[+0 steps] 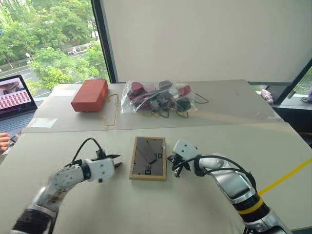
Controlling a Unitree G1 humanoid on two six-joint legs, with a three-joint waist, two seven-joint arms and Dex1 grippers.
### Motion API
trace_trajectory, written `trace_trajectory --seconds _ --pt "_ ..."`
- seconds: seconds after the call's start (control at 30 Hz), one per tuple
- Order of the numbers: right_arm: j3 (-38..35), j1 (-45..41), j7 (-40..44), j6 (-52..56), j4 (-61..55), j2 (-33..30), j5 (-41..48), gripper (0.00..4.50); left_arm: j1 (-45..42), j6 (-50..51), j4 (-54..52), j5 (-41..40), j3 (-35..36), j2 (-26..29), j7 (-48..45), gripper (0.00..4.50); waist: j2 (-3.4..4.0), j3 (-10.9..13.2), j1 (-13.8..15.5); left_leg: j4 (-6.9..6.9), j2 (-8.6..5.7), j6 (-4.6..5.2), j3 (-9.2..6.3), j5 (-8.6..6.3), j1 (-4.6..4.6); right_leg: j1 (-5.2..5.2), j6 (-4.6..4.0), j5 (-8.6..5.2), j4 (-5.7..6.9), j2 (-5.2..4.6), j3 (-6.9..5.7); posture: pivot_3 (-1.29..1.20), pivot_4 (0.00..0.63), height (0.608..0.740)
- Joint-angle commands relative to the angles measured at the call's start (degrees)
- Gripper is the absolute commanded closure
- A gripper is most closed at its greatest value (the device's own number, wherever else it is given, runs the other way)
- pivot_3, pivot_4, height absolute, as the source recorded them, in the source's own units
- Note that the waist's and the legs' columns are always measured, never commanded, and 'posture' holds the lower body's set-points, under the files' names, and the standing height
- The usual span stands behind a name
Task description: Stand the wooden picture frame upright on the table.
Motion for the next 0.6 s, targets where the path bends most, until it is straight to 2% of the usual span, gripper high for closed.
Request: trace_trajectory --seconds 0.03,0.1,0.17,0.37,0.6 --pt "-0.3 0.1 0.8 -0.2 -0.5 0.0 0.8 4.5 -7.6 -15.0 11.9 21.7 -7.0 0.0 22.6 1.3 0.02 0.0 0.0 0.0 -0.01 0.0 0.02 0.0 0.01 0.02 0.01 0.0 0.01 -0.01 0.01 0.0 0.15 0.74" --pt "-0.5 0.2 1.0 0.4 -1.0 -0.1 1.1 4.5 -11.7 -15.5 15.8 32.2 -12.2 -0.3 34.5 0.55 0.02 0.0 0.2 0.01 -0.02 0.01 0.0 -0.01 -0.01 0.05 0.05 0.02 0.17 -0.02 -0.04 0.0 0.15 0.74" --pt "-1.0 0.3 1.0 1.1 -1.8 0.0 1.4 4.5 -15.3 -15.7 18.3 39.5 -17.3 -1.3 44.3 0.01 0.17 -0.1 0.5 0.02 -0.07 0.01 0.01 0.0 -0.01 0.1 0.1 0.04 0.18 -0.06 -0.04 0.0 0.15 0.74" --pt "-1.4 0.5 0.9 3.3 -3.5 0.5 2.1 4.5 -23.3 -15.9 22.7 51.1 -29.8 -6.1 62.9 0.01 0.6 -0.5 1.5 0.06 -0.18 0.01 0.03 0.0 0.01 0.22 0.25 0.02 0.23 -0.17 -0.06 0.0 0.15 0.74" --pt "-1.1 -0.2 0.2 5.8 -4.1 2.4 3.3 4.5 -28.6 -17.8 23.7 52.4 -36.5 -10.8 69.8 0.01 0.8 -0.6 1.9 0.08 -0.27 0.0 0.04 0.0 -0.04 0.26 0.37 0.02 0.22 -0.27 -0.07 0.0 0.15 0.74"
